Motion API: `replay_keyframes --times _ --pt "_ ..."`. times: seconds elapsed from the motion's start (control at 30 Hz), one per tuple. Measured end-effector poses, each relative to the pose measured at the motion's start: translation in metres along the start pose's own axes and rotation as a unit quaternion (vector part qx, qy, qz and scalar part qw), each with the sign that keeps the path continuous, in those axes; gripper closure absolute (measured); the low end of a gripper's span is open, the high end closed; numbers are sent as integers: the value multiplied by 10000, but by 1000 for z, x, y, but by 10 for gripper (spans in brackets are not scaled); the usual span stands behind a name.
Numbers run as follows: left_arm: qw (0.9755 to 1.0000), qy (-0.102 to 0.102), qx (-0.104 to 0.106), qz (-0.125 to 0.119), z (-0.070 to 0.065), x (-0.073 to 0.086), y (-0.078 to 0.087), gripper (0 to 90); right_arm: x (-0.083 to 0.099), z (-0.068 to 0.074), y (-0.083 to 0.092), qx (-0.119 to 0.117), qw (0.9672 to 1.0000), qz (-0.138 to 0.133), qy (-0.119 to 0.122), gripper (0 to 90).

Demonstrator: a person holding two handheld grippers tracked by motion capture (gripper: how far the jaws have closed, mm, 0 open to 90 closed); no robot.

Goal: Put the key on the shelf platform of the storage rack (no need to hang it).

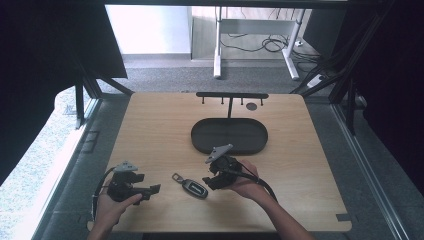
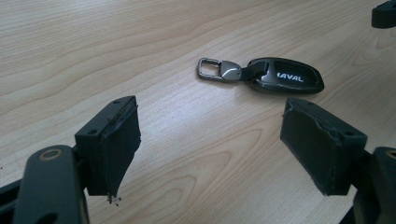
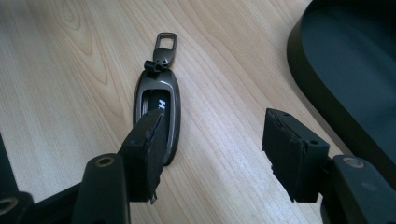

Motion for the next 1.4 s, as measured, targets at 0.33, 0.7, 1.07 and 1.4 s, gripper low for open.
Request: replay_keyframes --times 0.33,0.7,1.07,1.4 --pt "10000 -23 21 50 -1 1 -2 202 -5 8 -6 -112 9999 36 58 399" --pt "9999 -63 17 89 -2 1 -4 197 -7 19 -13 -220 9996 77 138 398" --pt "9998 -107 43 162 -4 2 -9 194 -8 25 -18 -278 9994 119 163 397" --pt "9995 -124 65 299 -6 4 -13 193 -10 27 -22 -310 9993 122 154 399"
Point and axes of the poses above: each handheld gripper's, and its own axes: y roughly backward along the jaws, x roughly out of its underside, z roughly to its left, the point moved 9 cm from there along -y, roughly forward along the jaws, and after that the axes turned 13 degrees about x, right-handed, at the moved point
